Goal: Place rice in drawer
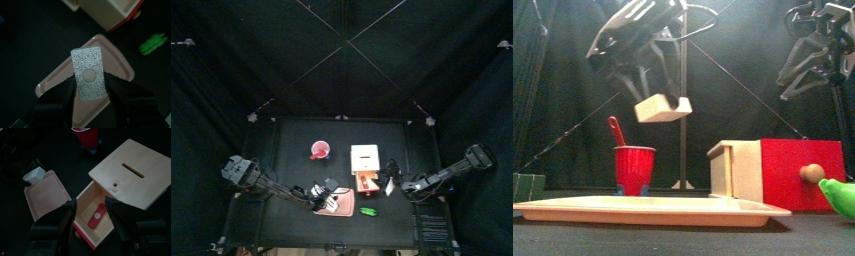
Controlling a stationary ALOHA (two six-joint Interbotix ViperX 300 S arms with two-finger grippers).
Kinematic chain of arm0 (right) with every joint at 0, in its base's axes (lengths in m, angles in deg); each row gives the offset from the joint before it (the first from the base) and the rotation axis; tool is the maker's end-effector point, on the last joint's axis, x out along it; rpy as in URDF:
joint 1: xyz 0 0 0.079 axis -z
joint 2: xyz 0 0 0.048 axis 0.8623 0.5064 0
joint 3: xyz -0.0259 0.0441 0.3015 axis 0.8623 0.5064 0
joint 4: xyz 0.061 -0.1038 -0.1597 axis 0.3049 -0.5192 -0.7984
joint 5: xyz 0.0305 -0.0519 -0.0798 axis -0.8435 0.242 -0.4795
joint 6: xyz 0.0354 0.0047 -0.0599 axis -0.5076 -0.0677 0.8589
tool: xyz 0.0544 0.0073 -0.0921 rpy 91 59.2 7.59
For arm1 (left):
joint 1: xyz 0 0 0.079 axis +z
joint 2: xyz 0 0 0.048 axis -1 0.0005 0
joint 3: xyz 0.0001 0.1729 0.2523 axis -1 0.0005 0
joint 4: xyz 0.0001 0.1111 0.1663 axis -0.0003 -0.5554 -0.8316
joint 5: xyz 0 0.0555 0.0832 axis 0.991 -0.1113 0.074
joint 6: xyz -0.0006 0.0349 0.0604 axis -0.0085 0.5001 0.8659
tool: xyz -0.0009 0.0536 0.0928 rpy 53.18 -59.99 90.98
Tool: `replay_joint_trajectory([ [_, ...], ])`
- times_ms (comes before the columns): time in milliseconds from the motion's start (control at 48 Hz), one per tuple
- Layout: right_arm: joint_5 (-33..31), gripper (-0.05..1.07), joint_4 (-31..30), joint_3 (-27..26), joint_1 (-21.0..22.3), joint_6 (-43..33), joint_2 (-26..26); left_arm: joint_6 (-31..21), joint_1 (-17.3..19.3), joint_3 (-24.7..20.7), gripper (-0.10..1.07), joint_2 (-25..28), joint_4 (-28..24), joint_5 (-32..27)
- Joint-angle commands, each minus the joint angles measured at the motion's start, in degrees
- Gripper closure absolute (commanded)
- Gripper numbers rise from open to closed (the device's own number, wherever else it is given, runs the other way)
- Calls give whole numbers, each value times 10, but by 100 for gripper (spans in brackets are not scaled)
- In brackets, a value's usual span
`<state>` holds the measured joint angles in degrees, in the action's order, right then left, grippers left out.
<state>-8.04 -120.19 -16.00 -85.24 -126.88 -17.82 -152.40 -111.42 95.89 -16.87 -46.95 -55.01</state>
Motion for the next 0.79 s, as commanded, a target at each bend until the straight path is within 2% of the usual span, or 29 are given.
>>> replay_joint_trajectory([
  [0,-4,18,-3,-6,1,2,-6,1,14,-33,47,-5,-33,0],
  [208,-25,18,3,3,0,3,-19,-1,47,-83,47,31,-94,30],
  [458,-35,18,18,16,0,3,-35,-1,80,-139,47,84,-103,64],
  [771,-57,18,47,24,-3,8,-41,-2,88,-193,47,134,-130,73],
])
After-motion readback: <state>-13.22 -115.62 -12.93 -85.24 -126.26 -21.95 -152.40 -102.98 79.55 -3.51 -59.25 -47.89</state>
